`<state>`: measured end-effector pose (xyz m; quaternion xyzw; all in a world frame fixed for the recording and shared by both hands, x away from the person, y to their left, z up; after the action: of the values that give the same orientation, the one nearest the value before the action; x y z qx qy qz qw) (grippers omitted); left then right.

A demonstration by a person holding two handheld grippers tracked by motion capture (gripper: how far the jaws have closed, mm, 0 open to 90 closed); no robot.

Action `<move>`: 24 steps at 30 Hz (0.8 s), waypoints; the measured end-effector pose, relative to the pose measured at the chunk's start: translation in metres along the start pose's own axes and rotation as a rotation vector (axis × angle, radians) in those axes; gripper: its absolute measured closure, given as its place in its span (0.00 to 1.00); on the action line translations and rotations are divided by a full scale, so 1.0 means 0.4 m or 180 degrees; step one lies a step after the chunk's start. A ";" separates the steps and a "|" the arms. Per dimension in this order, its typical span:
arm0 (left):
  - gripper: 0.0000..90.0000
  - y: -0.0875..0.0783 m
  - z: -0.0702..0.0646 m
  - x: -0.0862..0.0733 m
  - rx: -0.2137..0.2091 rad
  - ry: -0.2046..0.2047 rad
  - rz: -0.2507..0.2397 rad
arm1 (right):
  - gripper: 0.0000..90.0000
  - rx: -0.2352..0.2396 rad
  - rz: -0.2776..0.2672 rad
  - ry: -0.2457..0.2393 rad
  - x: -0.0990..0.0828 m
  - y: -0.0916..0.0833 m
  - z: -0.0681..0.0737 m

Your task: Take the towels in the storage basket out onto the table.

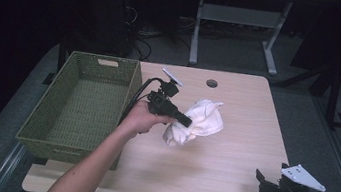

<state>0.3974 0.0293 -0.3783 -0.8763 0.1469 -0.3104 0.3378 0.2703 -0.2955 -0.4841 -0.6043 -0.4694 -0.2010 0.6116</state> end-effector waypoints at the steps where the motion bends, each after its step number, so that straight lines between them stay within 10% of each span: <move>1: 0.78 0.007 -0.001 0.001 -0.0011 0.0003 0.0006 | 0.15 0.0001 0.0000 -0.0003 0.000 0.000 0.000; 24: 0.78 0.143 0.025 0.001 -0.0064 -0.0124 0.0085 | 0.15 0.0011 -0.0003 -0.0013 0.001 0.001 0.000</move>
<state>0.4015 -0.0078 -0.4230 -0.8835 0.1552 -0.2872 0.3359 0.2706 -0.2952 -0.4841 -0.6034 -0.4713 -0.1992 0.6116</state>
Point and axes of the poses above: each handheld gripper's, and its own axes: y roughly forward along the jaws, x roughly out of its top, z roughly to its left, the point moved 6 cm from there along y, roughly forward along the jaws, and after that the axes turned 5 degrees about -y, right-handed, at the moved point
